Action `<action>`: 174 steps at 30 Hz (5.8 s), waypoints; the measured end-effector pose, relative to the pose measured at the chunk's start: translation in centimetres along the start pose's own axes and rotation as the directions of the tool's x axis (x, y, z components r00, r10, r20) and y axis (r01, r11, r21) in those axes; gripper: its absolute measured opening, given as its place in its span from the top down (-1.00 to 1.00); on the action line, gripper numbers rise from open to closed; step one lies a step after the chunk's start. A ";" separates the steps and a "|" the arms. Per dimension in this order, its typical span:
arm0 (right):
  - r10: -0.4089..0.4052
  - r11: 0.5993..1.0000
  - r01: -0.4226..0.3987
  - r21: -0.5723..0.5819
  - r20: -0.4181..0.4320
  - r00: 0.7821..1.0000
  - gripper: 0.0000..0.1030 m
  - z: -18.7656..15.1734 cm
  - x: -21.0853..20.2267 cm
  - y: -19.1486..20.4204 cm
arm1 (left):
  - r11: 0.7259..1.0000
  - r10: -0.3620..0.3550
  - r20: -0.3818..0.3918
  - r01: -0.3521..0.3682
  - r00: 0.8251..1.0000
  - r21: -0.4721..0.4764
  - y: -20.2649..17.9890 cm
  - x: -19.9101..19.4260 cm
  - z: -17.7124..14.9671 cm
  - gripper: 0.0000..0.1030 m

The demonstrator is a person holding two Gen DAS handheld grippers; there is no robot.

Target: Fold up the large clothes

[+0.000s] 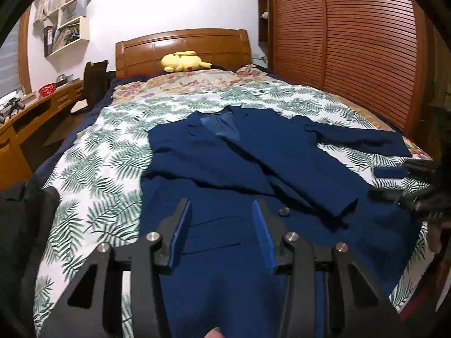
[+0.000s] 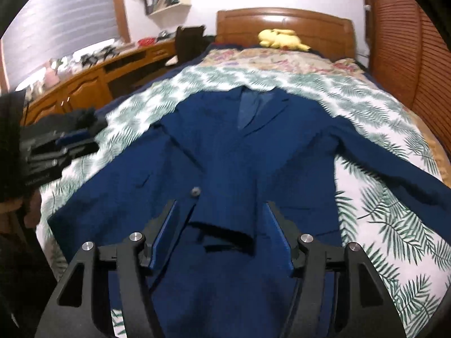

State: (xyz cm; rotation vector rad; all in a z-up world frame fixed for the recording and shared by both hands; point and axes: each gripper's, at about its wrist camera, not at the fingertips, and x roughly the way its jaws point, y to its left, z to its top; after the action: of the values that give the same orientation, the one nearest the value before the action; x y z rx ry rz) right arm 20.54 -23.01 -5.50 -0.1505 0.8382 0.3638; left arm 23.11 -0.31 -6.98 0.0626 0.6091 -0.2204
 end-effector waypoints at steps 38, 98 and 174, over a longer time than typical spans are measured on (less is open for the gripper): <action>-0.366 0.927 0.365 0.087 -0.013 0.931 0.90 4.7 2.8 -11.6 | 0.998 -0.057 0.019 0.057 0.998 -0.002 -2.1 -0.6 0.7 0.16; -0.159 0.963 0.197 0.182 -0.205 0.966 -0.24 1.9 7.4 -14.1 | 0.994 -0.103 0.016 0.103 0.995 0.028 -3.1 -0.3 0.2 0.07; -0.587 0.717 0.645 0.264 -0.272 0.763 0.86 -6.5 -9.4 -37.3 | 0.972 -0.166 -0.114 0.182 0.979 0.147 -11.4 5.6 -1.6 0.03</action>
State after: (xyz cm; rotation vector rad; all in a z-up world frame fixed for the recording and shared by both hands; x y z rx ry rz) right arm 24.12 -61.80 -3.23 -0.1288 0.9535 -0.4469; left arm 24.14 -12.28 -11.49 0.1735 0.6985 -0.4376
